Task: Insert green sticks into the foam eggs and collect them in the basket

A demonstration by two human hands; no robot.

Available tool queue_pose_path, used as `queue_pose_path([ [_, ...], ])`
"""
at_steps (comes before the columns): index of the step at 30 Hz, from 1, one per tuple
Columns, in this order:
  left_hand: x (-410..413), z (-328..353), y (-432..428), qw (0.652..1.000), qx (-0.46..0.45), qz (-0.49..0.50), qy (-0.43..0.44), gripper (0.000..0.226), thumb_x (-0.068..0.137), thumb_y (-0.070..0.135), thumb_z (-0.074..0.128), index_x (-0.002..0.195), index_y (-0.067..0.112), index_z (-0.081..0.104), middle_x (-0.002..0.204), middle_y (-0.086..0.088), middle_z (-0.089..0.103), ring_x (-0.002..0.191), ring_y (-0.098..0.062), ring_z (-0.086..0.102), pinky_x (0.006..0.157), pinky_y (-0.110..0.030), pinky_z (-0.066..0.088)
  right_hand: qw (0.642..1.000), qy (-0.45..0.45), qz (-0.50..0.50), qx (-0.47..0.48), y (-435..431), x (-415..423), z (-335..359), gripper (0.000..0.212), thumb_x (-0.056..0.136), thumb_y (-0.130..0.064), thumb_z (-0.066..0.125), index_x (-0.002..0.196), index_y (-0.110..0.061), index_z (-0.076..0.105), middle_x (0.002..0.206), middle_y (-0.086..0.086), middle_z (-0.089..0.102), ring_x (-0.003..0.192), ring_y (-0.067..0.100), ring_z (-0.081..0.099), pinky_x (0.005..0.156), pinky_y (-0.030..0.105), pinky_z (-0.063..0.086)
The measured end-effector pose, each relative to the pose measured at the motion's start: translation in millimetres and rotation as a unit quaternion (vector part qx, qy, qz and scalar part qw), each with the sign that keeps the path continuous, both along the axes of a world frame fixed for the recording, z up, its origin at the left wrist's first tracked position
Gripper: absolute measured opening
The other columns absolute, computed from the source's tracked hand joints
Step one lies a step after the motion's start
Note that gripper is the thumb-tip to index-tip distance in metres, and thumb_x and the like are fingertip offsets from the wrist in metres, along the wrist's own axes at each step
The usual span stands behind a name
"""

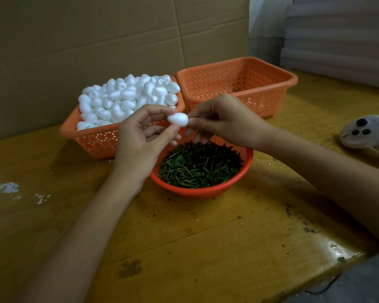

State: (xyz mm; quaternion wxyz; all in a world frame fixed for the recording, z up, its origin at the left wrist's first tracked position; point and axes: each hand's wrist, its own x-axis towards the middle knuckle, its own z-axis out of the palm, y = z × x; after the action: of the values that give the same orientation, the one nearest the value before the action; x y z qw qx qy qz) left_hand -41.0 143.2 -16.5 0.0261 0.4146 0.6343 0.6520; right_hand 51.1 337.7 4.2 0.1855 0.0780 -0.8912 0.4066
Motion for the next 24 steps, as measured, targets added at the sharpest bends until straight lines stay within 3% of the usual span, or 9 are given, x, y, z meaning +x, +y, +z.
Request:
queue_pose_path([
  [5, 1, 0, 0, 1.000, 0.005, 0.012, 0.004, 0.044, 0.097, -0.001, 0.072, 0.136, 0.015, 0.060, 0.122, -0.005, 0.073, 0.084, -0.026, 0.078, 0.073, -0.028, 0.062, 0.997, 0.059, -0.047, -0.031, 1, -1, -1, 0.014, 0.097, -0.012, 0.071, 0.102, -0.001, 0.078, 0.086, 0.010, 0.079, 0.075, 0.024, 0.078, 0.074, 0.044, 0.065],
  [13, 2, -3, 3, 0.999, -0.003, 0.033, 0.021, 0.034, 0.098, -0.002, 0.069, 0.125, 0.018, 0.060, 0.120, -0.010, 0.069, 0.077, -0.025, 0.076, 0.067, -0.029, 0.061, 0.972, 0.128, -0.131, -0.144, 10, 2, 6, 0.017, 0.089, -0.017, 0.082, 0.099, -0.003, 0.080, 0.080, 0.014, 0.078, 0.072, 0.029, 0.077, 0.070, 0.038, 0.065],
  [18, 1, -2, 3, 0.999, 0.019, 0.032, 0.021, 0.023, 0.100, 0.003, 0.068, 0.121, 0.013, 0.063, 0.110, -0.008, 0.070, 0.077, -0.027, 0.075, 0.064, -0.032, 0.061, 0.964, 0.142, -0.227, -0.006, 22, 5, 13, 0.014, 0.097, -0.027, 0.073, 0.096, -0.014, 0.080, 0.077, -0.003, 0.078, 0.063, 0.010, 0.074, 0.069, 0.039, 0.065],
  [24, 5, -1, 3, 0.998, 0.040, 0.026, 0.029, 0.023, 0.100, 0.011, 0.071, 0.120, 0.016, 0.062, 0.104, 0.000, 0.069, 0.083, -0.026, 0.075, 0.063, -0.032, 0.061, 0.946, 0.098, -0.288, 0.111, 38, 12, 24, 0.022, 0.096, -0.038, 0.072, 0.087, -0.019, 0.079, 0.068, -0.007, 0.074, 0.051, 0.003, 0.068, 0.057, 0.026, 0.060],
])
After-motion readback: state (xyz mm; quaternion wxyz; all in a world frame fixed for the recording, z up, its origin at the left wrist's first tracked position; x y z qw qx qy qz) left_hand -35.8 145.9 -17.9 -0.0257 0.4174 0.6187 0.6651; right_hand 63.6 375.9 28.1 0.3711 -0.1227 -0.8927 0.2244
